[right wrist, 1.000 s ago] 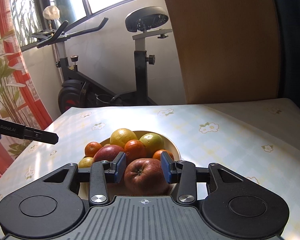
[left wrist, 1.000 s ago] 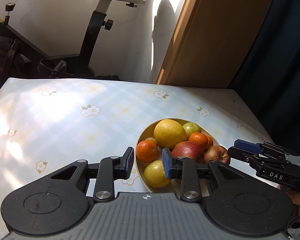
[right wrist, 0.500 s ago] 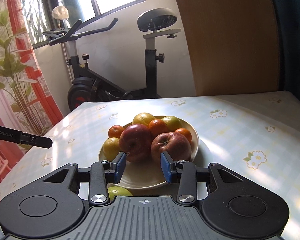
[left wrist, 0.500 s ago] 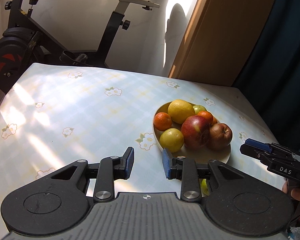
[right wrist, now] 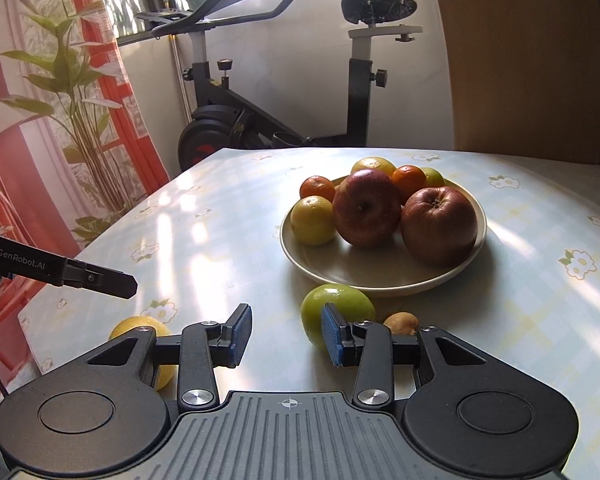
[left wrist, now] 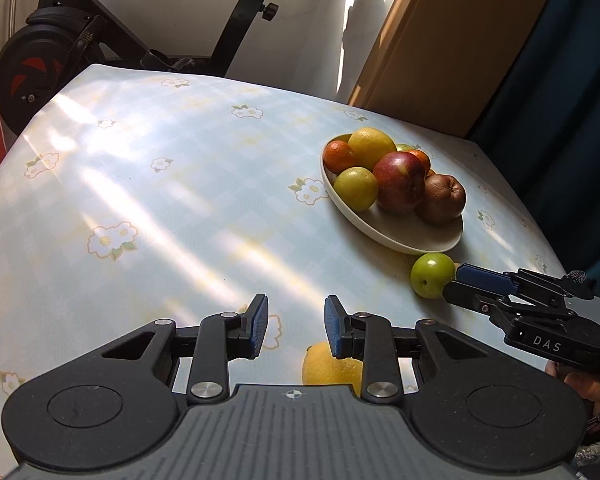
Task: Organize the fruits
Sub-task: 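Move both grippers to the yellow grapefruit on the table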
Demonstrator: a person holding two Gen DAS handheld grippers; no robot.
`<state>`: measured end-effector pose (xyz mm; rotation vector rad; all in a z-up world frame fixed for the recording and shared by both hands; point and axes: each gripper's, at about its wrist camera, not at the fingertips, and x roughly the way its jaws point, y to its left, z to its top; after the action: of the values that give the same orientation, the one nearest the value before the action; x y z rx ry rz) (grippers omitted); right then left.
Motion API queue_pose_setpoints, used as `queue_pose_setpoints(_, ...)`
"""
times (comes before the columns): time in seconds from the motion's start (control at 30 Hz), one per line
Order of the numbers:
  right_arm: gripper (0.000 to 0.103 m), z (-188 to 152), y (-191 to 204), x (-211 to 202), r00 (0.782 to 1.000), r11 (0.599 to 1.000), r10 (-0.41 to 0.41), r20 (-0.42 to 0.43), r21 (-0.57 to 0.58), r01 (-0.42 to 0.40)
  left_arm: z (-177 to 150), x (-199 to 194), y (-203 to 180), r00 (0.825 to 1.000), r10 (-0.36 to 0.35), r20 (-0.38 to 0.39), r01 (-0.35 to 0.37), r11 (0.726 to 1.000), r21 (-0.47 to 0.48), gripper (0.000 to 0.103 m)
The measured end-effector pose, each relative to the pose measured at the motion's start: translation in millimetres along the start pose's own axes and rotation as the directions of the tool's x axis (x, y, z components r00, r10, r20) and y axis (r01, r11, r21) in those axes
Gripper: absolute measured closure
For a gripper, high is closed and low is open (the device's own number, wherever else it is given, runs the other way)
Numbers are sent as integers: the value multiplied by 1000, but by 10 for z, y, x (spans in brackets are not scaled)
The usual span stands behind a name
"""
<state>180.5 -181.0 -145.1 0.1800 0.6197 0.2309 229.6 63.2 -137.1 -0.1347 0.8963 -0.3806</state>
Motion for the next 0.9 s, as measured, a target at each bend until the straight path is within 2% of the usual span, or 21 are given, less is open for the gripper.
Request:
queue_pose_setpoints(0.23, 67, -49, 157, 11, 999, 999, 34, -41, -24, -35, -123, -99, 48, 1000, 12, 9, -12, 1000, 14, 71)
queue_pose_setpoints(0.27, 65, -43, 187, 12, 998, 999, 45, -43, -29, -46, -114, -119, 72, 1000, 17, 14, -17, 1000, 7, 71)
queue_pose_setpoints(0.37, 51, -8, 300, 37, 996, 996, 70, -50, -60, -73, -92, -154, 153, 999, 35, 26, -35, 999, -12, 71)
queue_pose_setpoints(0.73, 47, 58, 742, 194, 984, 970, 135, -117, -186, -156, -78, -343, 470, 992, 110, 68, -106, 992, -69, 71)
queue_pose_setpoints(0.9, 46, 76, 869, 221, 979, 960, 150, -138, -217, -178, -109, -370, 613, 992, 114, 62, -106, 987, -120, 71)
